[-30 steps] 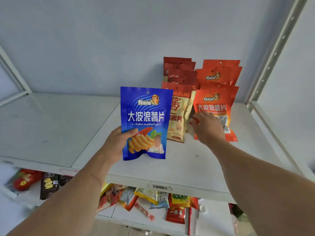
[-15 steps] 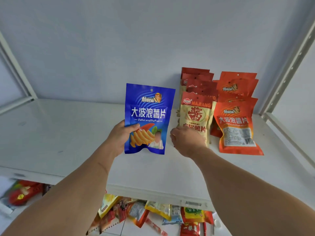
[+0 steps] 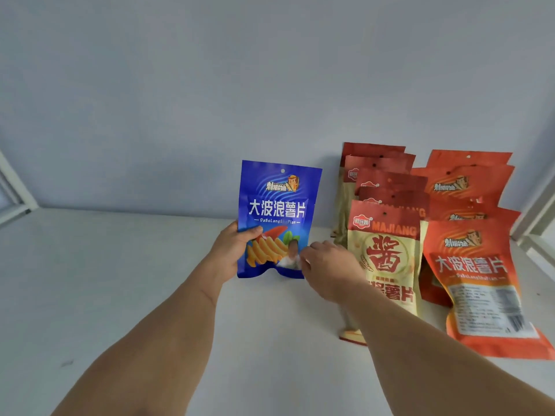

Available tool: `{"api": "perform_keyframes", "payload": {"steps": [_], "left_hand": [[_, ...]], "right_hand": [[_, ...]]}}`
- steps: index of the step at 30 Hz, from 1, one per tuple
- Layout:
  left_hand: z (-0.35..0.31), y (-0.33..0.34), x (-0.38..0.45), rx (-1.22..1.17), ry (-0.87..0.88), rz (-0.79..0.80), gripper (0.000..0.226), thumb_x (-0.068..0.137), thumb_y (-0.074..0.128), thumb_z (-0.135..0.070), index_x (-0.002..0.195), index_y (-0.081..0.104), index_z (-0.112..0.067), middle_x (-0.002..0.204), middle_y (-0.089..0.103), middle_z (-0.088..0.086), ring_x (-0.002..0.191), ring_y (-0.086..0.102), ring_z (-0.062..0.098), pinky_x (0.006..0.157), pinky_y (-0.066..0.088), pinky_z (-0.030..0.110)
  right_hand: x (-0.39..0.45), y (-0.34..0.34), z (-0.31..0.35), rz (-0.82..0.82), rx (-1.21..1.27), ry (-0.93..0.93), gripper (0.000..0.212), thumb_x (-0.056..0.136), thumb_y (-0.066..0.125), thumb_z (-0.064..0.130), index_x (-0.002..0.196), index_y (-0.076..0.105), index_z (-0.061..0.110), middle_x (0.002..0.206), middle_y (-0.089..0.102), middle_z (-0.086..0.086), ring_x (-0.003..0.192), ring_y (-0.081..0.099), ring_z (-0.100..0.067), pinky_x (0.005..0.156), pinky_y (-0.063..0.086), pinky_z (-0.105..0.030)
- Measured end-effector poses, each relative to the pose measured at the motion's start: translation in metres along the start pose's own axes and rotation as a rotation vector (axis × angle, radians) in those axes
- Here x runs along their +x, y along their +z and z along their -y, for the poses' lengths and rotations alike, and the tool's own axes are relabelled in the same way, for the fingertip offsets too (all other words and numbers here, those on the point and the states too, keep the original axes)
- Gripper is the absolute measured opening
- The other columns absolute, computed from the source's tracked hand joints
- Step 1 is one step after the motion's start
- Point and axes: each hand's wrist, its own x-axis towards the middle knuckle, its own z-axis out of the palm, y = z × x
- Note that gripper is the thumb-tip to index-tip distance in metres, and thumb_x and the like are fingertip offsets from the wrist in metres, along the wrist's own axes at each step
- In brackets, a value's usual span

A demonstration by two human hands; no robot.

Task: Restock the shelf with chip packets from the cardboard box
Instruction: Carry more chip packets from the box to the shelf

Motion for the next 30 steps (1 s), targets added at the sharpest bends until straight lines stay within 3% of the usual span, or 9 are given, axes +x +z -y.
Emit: {"api": "perform_keyframes", "payload": {"steps": [3,8,10,12,13,15,19,25,30], "left_hand": [[0.006,0.006,0.035,0.005,-0.033,0.05,0.019,0.093,0.068,-0.009,0.113,0.068,-0.012,0.101,0.077,0.008,0.086,0.074,0.022,0.068,0.06,0.033],[0.017,0.024,0.09,0.038,-0.035,0.122,0.023,0.091,0.071,-0.014,0.114,0.07,-0.016,0.106,0.078,0.007,0.098,0.073,0.027,0.083,0.059,0.042],[0.018,0.031,0.109,0.049,-0.031,0.134,0.02,0.092,0.071,-0.018,0.112,0.07,-0.019,0.105,0.078,0.007,0.094,0.074,0.027,0.078,0.06,0.043],[0.019,0.037,0.126,0.051,-0.017,0.125,0.016,0.092,0.07,-0.02,0.108,0.069,-0.018,0.102,0.077,0.009,0.084,0.072,0.027,0.068,0.056,0.038],[0.021,0.038,0.133,0.045,-0.007,0.113,0.015,0.092,0.07,-0.018,0.106,0.069,-0.017,0.1,0.077,0.01,0.082,0.07,0.027,0.065,0.055,0.036],[0.022,0.038,0.144,0.04,0.015,0.099,0.012,0.092,0.071,-0.016,0.104,0.068,-0.019,0.1,0.076,0.007,0.086,0.071,0.028,0.069,0.058,0.039],[0.028,0.033,0.159,0.064,0.036,0.077,0.014,0.093,0.07,-0.015,0.103,0.067,-0.023,0.107,0.076,0.004,0.099,0.072,0.025,0.088,0.059,0.044],[0.029,0.033,0.167,0.07,0.018,0.06,0.026,0.092,0.073,-0.023,0.116,0.065,-0.02,0.111,0.074,0.0,0.099,0.071,0.016,0.084,0.058,0.035],[0.026,0.016,0.149,0.147,0.03,0.001,0.022,0.09,0.072,-0.031,0.108,0.068,-0.018,0.107,0.075,0.005,0.096,0.072,0.022,0.09,0.058,0.042]], "right_hand": [[0.019,0.013,-0.005,0.04,-0.044,0.021,0.042,0.106,0.033,0.032,0.144,0.044,0.016,0.114,0.066,-0.005,0.102,0.058,-0.029,0.086,0.047,-0.037],[0.044,0.033,-0.013,0.084,-0.037,0.144,0.056,0.106,0.032,0.033,0.157,0.022,0.011,0.122,0.065,-0.004,0.107,0.058,-0.029,0.087,0.047,-0.037],[0.054,0.038,-0.014,0.068,-0.024,0.176,0.052,0.105,0.037,0.03,0.153,0.033,0.01,0.133,0.061,-0.006,0.106,0.06,-0.031,0.084,0.048,-0.037],[0.062,0.041,-0.013,0.07,-0.017,0.205,0.037,0.104,0.04,0.028,0.132,0.057,0.012,0.138,0.058,-0.008,0.103,0.06,-0.032,0.08,0.047,-0.035],[0.065,0.043,-0.012,0.096,-0.019,0.226,0.032,0.104,0.04,0.028,0.121,0.063,0.013,0.132,0.061,-0.009,0.104,0.06,-0.03,0.079,0.046,-0.033],[0.071,0.048,-0.011,0.157,-0.021,0.266,0.031,0.104,0.04,0.03,0.114,0.064,0.014,0.118,0.064,-0.009,0.105,0.058,-0.028,0.082,0.045,-0.033],[0.079,0.058,-0.013,0.175,-0.003,0.325,0.03,0.103,0.04,0.032,0.115,0.063,0.017,0.117,0.062,-0.006,0.106,0.056,-0.027,0.082,0.046,-0.035],[0.093,0.061,-0.012,0.219,0.022,0.354,0.029,0.102,0.042,0.033,0.118,0.061,0.017,0.119,0.06,-0.005,0.108,0.053,-0.025,0.085,0.048,-0.036],[0.095,0.056,-0.01,0.239,0.019,0.417,0.028,0.102,0.043,0.033,0.119,0.059,0.018,0.119,0.06,-0.006,0.104,0.057,-0.026,0.084,0.051,-0.036]]}}
